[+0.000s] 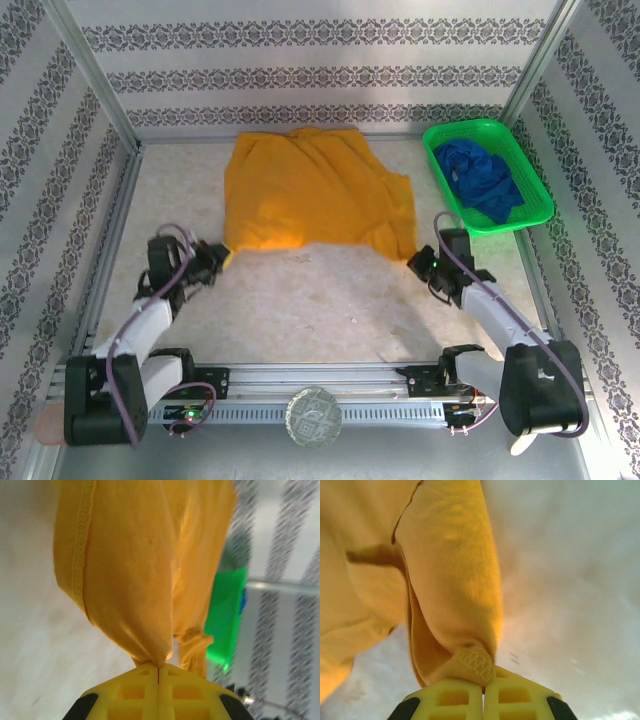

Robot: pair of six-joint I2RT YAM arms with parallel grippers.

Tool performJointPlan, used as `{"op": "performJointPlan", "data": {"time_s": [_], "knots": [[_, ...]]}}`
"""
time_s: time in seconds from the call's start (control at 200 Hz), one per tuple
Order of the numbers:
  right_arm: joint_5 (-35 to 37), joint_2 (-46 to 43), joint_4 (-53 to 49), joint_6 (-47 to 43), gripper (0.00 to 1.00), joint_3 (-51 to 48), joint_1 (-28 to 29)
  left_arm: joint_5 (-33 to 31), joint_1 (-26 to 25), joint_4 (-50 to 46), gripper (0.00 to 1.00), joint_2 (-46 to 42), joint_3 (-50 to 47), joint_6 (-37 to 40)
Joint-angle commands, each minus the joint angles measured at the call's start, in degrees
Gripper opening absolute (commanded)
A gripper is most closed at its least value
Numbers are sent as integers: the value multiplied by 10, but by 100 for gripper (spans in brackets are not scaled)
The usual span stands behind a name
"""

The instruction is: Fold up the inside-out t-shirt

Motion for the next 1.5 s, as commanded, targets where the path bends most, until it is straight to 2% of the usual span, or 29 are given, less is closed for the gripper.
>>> {"op": "performJointPlan", "data": {"time_s": [0.0,0.09,0.165,0.195,0.24,0.28,0.31,0.33,0.355,0.395,0.43,0.46,0.56,0.649,0.769,0.869,0.969,1.129,1.334,1.419,1.494], "knots": [[37,-54,25,27,0,-34,7,-20,-36,9,0,-91,-61,17],[58,-90,-10,39,0,-59,6,-36,-53,-81,0,-210,-97,8],[79,-119,-47,45,0,-60,5,-46,-55,-194,0,-323,-98,14],[90,-129,-62,45,0,-57,5,-52,-55,-241,10,-364,-92,20],[109,-143,-97,44,0,-50,2,-61,-55,-305,42,-420,-80,26],[126,-156,-131,43,0,-47,0,-67,-54,-350,64,-456,-68,29],[142,-168,-156,47,19,-28,-1,-74,-55,-374,75,-475,-58,32],[149,-178,-168,48,38,-23,0,-77,-54,-388,81,-483,-51,32],[155,-193,-184,51,52,-19,0,-78,-55,-395,86,-489,-45,29],[167,-216,-211,58,61,-11,0,-78,-54,-394,92,-486,-34,26],[178,-243,-235,62,64,-2,0,-80,-55,-389,100,-475,-21,26],[186,-263,-253,64,65,6,1,-80,-55,-380,100,-459,-9,30],[196,-313,-288,61,65,32,2,-77,-55,-338,100,-369,42,58],[161,-300,-261,45,61,49,2,-69,-55,-284,100,-238,100,96],[79,-208,-174,31,59,68,10,-55,-59,-230,100,-15,216,168],[53,-118,-106,33,58,88,37,-55,-79,-223,100,166,345,226],[49,-38,-42,55,58,102,71,-63,-111,-255,100,332,490,271],[85,74,29,94,58,129,133,-80,-137,-333,100,559,716,317],[99,204,98,160,58,143,171,-113,-134,-438,100,753,946,341],[100,252,100,185,59,148,168,-116,-125,-463,100,787,986,340],[96,287,91,214,60,154,151,-111,-111,-471,100,797,980,328]]}}
